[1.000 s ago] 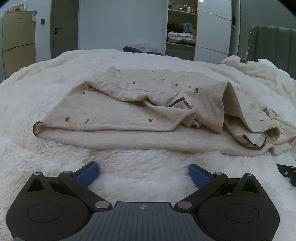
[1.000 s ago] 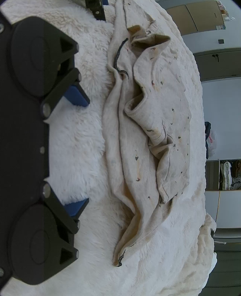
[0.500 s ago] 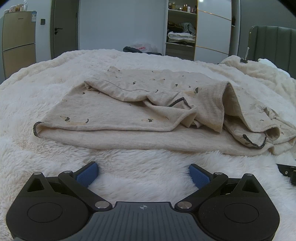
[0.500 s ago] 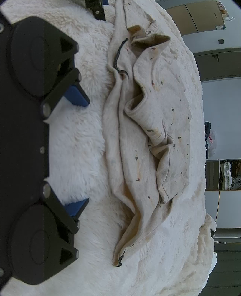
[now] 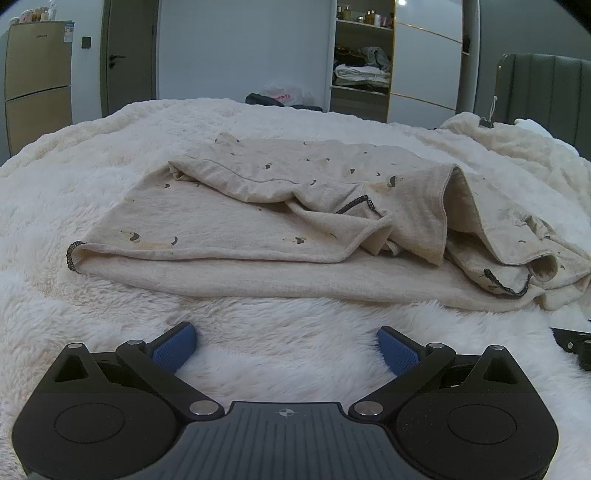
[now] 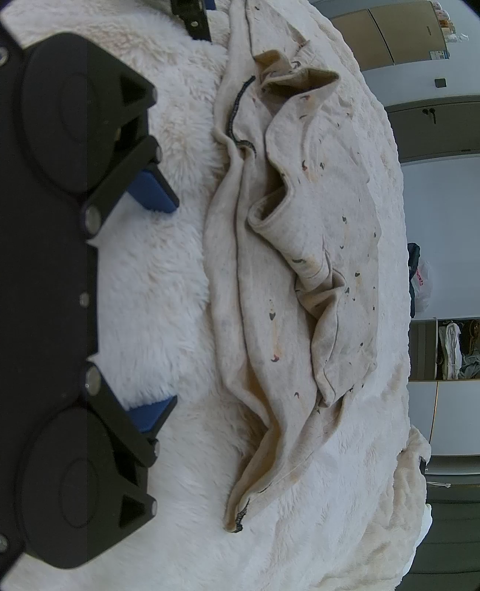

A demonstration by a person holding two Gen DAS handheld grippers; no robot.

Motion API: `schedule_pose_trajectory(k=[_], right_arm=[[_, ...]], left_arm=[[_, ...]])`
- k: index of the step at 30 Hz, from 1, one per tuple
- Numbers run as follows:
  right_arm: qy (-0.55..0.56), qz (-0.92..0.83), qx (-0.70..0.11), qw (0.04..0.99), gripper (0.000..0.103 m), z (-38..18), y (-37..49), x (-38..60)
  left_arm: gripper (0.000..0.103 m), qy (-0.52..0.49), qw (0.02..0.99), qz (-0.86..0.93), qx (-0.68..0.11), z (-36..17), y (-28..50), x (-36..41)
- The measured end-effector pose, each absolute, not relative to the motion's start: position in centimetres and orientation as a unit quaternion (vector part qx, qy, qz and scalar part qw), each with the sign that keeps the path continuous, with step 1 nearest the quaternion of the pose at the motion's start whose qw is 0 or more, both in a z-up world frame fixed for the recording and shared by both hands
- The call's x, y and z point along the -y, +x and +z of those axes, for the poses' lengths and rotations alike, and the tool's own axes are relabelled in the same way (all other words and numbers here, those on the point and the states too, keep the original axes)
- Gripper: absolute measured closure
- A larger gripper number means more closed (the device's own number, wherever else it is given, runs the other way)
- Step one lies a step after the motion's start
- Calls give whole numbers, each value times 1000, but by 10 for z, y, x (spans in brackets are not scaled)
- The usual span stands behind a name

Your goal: Fold clothes

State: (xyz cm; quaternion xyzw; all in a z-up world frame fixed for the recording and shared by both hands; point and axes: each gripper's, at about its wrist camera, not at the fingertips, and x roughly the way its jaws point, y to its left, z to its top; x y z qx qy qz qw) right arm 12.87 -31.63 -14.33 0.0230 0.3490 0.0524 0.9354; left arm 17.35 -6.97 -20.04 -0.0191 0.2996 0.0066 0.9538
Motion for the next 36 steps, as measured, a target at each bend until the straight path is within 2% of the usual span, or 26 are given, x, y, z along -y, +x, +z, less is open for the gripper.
schedule_pose_trajectory(k=[36], right_arm=[[23, 53, -349, 935, 0, -143, 129, 317]], left_arm=[[0, -26, 954, 5, -298, -197, 170, 66]])
